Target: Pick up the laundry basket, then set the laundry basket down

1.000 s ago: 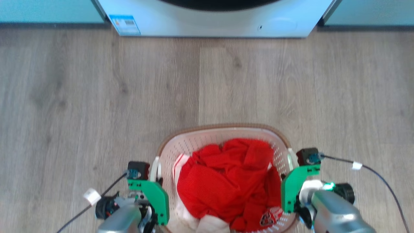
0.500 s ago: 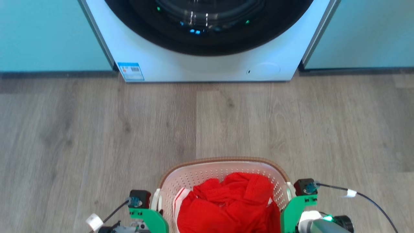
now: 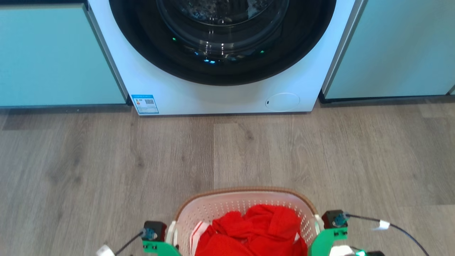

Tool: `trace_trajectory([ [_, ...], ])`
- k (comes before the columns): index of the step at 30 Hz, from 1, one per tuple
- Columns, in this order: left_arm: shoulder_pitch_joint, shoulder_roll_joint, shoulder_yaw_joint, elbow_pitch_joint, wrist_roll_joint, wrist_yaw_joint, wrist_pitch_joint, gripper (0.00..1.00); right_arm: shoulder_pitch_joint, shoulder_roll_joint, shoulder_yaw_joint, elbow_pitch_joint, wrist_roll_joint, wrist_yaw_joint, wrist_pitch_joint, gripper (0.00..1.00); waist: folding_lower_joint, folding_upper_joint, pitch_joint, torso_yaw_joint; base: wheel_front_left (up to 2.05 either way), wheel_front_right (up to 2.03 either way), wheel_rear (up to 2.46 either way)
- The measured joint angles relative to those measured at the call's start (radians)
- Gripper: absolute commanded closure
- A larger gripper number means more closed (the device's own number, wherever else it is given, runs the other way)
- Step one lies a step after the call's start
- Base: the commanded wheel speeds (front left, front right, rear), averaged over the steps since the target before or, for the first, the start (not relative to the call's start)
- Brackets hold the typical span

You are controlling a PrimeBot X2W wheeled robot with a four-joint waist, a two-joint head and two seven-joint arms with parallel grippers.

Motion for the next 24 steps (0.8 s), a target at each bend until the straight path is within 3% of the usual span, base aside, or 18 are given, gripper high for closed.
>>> trace_trajectory([
  [24,0.014,0.000,-0.046,0.012,-0.035,0.000,-0.001,1.00,0.010,0.001,0.065,0.014,0.059,0.000,-0.003,1.00,0.0001,0.0000,-0.011,-0.005,0.00,0.00,0.00],
])
